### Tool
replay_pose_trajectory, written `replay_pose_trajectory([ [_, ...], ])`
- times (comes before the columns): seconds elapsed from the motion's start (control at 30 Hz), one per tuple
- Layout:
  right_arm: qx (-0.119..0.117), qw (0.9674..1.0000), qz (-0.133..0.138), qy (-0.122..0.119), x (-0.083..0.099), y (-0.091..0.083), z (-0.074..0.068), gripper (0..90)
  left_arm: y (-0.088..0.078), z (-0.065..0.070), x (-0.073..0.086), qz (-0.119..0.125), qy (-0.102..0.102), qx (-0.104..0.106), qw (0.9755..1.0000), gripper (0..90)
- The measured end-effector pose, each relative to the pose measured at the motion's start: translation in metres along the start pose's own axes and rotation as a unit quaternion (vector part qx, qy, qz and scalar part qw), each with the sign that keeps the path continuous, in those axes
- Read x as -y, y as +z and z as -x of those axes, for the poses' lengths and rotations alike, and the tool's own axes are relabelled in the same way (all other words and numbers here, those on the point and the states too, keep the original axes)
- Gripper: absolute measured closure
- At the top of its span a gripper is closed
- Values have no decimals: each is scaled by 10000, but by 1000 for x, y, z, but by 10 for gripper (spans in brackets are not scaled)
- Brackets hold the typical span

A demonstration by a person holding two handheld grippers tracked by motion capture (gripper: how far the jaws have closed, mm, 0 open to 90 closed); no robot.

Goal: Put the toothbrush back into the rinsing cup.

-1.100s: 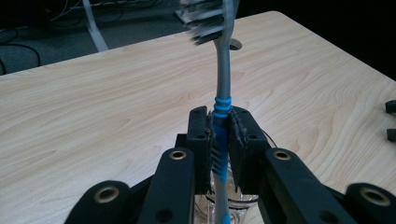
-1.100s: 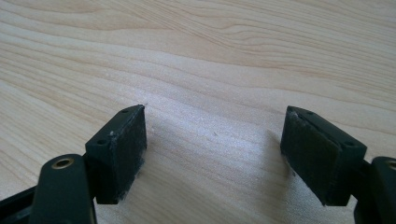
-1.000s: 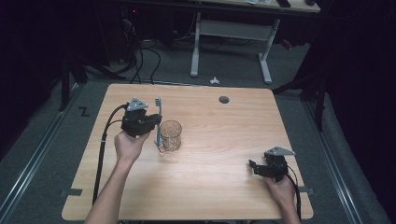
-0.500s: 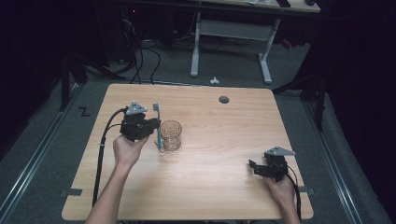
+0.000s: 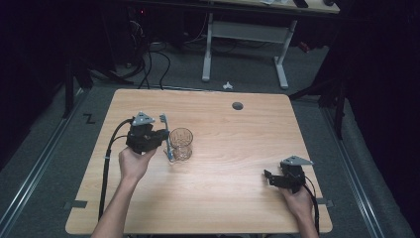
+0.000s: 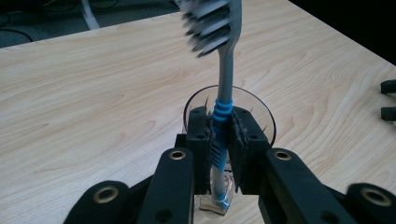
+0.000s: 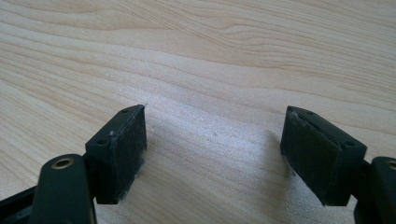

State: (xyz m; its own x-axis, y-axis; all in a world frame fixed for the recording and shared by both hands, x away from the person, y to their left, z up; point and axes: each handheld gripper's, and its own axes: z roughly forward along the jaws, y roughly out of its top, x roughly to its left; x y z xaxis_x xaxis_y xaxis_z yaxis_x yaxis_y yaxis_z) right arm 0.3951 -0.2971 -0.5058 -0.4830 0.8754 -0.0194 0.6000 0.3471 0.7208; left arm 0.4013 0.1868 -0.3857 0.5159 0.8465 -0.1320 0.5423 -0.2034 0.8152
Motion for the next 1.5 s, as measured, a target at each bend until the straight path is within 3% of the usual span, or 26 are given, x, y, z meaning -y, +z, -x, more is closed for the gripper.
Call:
replay_pose_trajectory([
  [0.37,-4,10000,-3,1,0,0,0,227,-2,1,9,-41,-4,-3,10000,789],
  [0.7,1,10000,1,0,0,0,0,227,-2,6,14,-74,151,-96,9998,788],
  [1.07,-7,10000,-5,-15,0,0,0,227,-3,7,22,58,129,-185,9997,792],
  [1.5,-10,10000,-6,-16,0,0,0,227,0,12,24,80,339,-291,9990,796],
])
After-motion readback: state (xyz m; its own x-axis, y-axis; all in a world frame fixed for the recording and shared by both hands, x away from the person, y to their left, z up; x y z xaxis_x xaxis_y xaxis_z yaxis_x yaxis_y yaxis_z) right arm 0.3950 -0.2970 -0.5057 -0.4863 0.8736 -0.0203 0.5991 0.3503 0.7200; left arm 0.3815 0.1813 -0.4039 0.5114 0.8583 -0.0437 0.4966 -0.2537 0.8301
